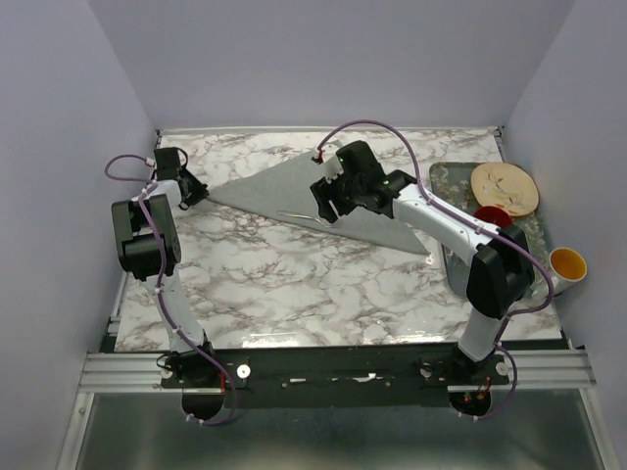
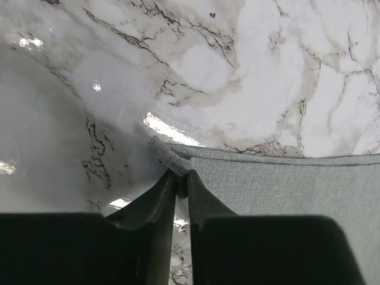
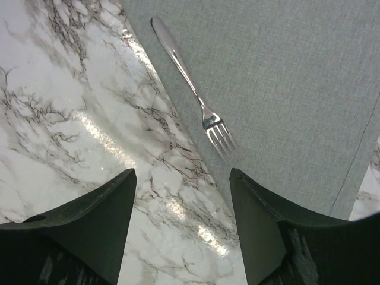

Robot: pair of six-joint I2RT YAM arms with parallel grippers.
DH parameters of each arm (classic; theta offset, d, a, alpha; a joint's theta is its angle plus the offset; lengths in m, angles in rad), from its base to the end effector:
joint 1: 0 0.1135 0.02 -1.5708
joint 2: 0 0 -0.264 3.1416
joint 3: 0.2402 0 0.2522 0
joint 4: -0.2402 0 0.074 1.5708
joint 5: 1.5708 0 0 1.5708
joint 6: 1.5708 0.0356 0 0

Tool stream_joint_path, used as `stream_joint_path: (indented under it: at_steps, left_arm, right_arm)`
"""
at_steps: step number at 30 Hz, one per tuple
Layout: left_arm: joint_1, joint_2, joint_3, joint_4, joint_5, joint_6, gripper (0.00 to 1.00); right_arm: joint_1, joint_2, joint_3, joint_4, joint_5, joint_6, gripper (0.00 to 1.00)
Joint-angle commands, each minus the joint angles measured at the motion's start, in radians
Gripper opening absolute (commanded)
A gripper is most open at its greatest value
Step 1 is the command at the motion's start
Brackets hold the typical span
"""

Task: Fold the napkin, place the utensils inside, and roll it up
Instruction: Place the utensil onto the napkin, then fold the napkin

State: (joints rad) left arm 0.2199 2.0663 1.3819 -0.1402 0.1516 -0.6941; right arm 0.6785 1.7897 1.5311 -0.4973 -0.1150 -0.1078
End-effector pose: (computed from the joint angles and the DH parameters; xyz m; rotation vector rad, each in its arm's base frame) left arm 0.4378 0.0923 0.1572 -1.0035 2.2040 -0.4013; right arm 0.3159 0.2599 0.2915 -0.9573 2.1553 0.4166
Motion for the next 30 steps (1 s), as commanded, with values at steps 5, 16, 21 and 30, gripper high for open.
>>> stream_joint_path:
  at_steps: [5,16,21,30]
  left_arm:
    - [-0.155,-0.141,0.046,-0.085,-0.152,0.163,0.06]
    - [-0.516,-0.279,0.045,-0.162,-0.31,0.237,0.05]
    - [-0.663,-0.284,0.037,-0.139,-0.316,0.226,0.05]
    - [-0.812,-0.175,0.127,-0.167,-0.299,0.151,0.05]
  right_arm:
    - [-0.138,-0.041,-0.037,0.066,-0.075,0.426,0.71]
    - [-0.292,-0.144,-0.232,0.121,-0.092,0.487,0.69]
    - [-0.333,-0.17,-0.282,0.146,-0.121,0.499,0.69]
    - [-0.367,-0.185,-0.344,0.175,-0.144,0.519,0.69]
